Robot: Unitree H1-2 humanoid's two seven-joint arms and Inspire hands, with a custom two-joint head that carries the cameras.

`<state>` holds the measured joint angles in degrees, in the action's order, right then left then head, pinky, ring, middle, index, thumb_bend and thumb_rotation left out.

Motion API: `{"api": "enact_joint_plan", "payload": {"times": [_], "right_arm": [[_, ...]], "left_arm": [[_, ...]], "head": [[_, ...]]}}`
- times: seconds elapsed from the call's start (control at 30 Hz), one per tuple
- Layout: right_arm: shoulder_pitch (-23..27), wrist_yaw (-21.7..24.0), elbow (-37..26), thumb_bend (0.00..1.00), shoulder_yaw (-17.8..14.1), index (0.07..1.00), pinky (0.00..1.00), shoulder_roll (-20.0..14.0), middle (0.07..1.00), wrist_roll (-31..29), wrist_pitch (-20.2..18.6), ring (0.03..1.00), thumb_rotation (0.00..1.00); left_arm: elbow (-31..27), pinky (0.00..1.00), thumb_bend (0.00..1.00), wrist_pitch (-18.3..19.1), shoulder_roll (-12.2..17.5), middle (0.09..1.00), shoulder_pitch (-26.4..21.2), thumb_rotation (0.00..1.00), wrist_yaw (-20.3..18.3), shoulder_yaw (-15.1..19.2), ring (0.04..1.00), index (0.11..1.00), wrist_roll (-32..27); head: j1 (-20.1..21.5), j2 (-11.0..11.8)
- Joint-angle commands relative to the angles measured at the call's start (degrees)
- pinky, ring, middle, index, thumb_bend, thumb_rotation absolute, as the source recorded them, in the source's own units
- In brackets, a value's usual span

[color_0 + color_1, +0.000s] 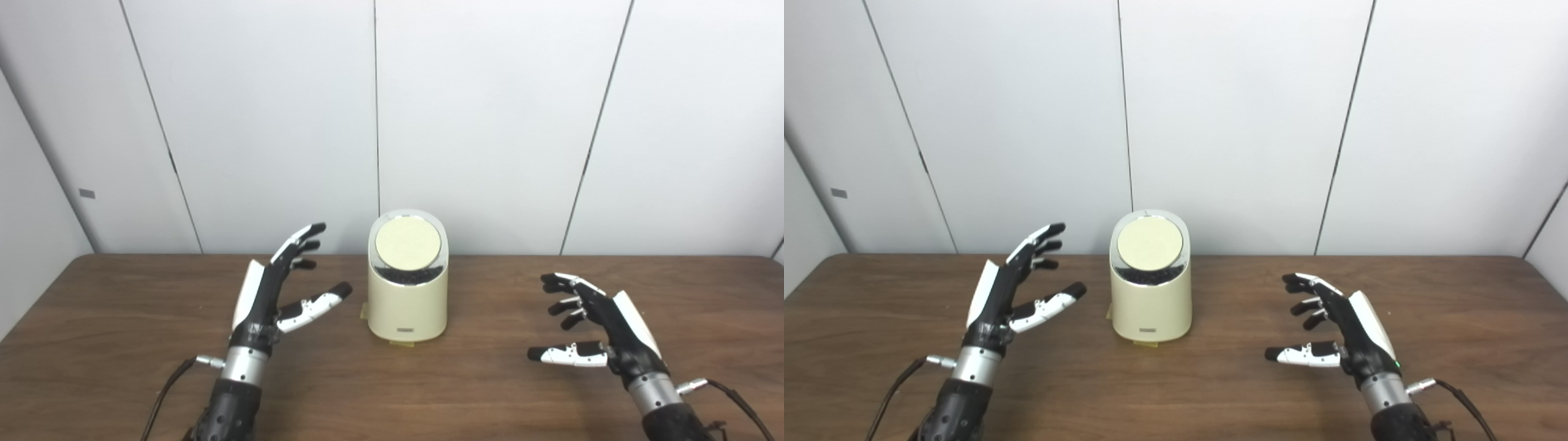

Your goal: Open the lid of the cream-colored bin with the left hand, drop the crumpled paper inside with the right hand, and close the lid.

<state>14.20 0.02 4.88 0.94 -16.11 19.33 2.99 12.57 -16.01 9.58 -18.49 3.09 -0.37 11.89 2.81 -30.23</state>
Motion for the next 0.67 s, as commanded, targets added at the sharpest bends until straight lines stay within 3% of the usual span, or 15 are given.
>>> {"api": "enact_joint_plan", "payload": {"times": [0.0, 0.2, 0.63], "right_arm": [[1.80, -0.89, -1.26, 0.80, -0.66, 0.769, 0.49, -1.02, 0.767, -0.57, 2.73, 0.633, 0.16], [1.51, -1.42, -2.26, 0.80, -0.76, 0.757, 0.49, -0.47, 0.760, -0.52, 3.05, 0.625, 0.16], [1.23, -2.30, -2.20, 0.80, -1.24, 0.791, 0.51, 0.77, 0.791, -1.63, 4.46, 0.665, 0.17]], "left_arm": [[-1.10, 0.75, 0.81, 2.15, -0.20, 0.850, -1.07, 0.49, -1.23, 0.74, 0.811, 0.898, -2.94], [0.50, 0.73, 0.82, 4.67, -0.53, 0.826, 0.99, 0.48, -4.43, 1.29, 0.798, 0.904, -8.54], [3.69, 0.71, 0.83, 4.67, 1.10, 0.780, 1.89, 0.48, -7.11, 0.59, 0.765, 0.871, -8.15]], "head": [[0.09, -0.11], [0.11, -0.29], [0.25, -0.31]]}}
